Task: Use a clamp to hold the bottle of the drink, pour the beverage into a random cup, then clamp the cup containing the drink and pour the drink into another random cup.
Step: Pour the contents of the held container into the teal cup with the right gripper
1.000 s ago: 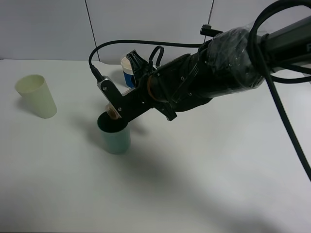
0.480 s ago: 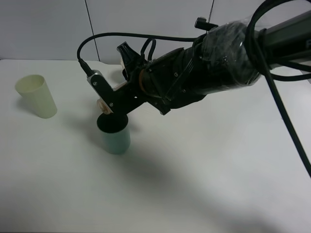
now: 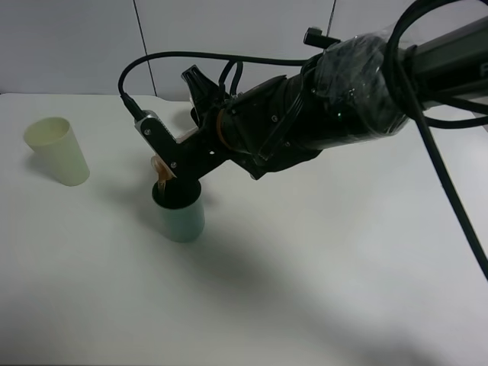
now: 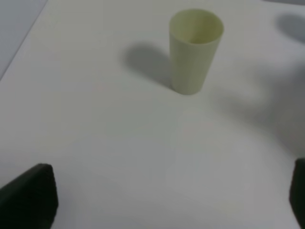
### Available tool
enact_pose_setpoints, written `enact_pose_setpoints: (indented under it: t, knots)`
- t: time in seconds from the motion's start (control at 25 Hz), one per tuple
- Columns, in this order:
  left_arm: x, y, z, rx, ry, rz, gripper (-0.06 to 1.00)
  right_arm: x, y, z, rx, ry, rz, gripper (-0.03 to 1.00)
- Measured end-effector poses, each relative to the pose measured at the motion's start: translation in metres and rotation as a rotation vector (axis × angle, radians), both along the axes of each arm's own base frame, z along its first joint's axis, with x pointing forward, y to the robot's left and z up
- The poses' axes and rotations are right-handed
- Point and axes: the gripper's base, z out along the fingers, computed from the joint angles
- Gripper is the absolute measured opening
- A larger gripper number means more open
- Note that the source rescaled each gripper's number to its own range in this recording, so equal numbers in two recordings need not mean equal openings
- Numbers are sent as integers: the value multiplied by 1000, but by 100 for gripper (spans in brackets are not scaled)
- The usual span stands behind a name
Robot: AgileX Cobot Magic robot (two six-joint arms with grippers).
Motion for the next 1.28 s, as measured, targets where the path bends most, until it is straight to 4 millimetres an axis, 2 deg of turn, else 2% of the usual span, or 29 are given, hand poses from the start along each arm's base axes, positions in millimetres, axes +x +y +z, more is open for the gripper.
enact_pose_setpoints:
  t: [1.28]
  knots:
    - [0, 0, 0, -1, 0, 0, 93, 0, -1, 1, -55, -37, 20, 0]
